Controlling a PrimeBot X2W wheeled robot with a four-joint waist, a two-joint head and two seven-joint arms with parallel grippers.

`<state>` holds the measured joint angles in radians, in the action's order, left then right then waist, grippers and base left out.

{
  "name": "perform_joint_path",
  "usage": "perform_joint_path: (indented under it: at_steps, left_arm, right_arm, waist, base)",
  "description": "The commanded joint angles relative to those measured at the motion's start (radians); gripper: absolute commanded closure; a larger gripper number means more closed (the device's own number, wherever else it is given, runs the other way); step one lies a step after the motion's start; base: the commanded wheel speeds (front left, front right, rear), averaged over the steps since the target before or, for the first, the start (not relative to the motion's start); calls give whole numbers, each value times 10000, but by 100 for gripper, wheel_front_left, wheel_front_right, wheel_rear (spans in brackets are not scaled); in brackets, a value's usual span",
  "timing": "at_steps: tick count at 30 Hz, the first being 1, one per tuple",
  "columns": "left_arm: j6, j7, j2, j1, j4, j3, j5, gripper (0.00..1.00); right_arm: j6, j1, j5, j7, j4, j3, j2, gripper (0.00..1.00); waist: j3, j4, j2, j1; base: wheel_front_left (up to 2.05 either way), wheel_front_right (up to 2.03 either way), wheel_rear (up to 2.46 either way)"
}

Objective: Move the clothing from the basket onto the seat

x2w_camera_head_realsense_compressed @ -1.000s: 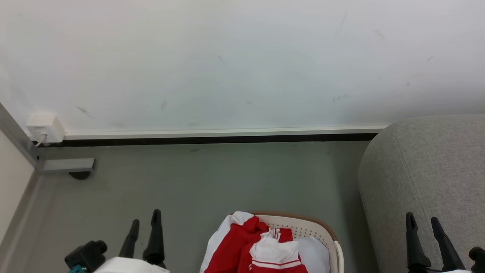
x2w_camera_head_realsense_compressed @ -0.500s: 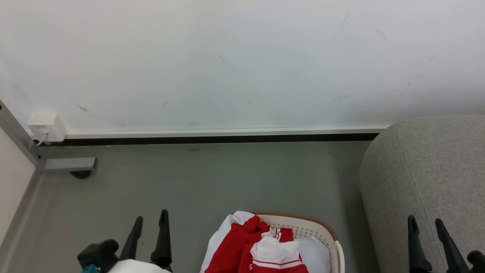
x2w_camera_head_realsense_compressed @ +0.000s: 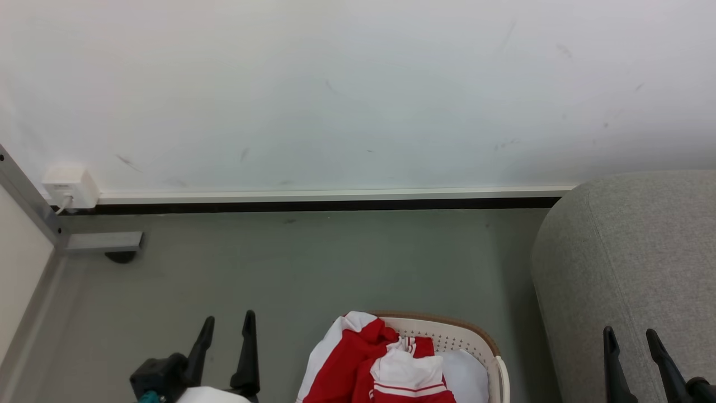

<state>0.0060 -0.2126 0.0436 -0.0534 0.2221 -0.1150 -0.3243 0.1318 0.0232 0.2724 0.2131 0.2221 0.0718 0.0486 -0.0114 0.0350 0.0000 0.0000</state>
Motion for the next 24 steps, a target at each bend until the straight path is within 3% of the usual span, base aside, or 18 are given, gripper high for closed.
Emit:
perform_joint_path:
  at_steps: [1,24]
  left_arm:
    - [33,-110,84,63,-42,-28,269,0]
    - [-15,-526,102,188,25,-200,2011,0]
  right_arm:
    - [-17,64,-261,98,-2,57,23,0]
    - [-20,227,-1484,528,128,319,36,0]
  waist:
    - [1,4,0,0]
    - [-32,20,0,0]
  base:
    - [0,0,0]
    - [0,0,0]
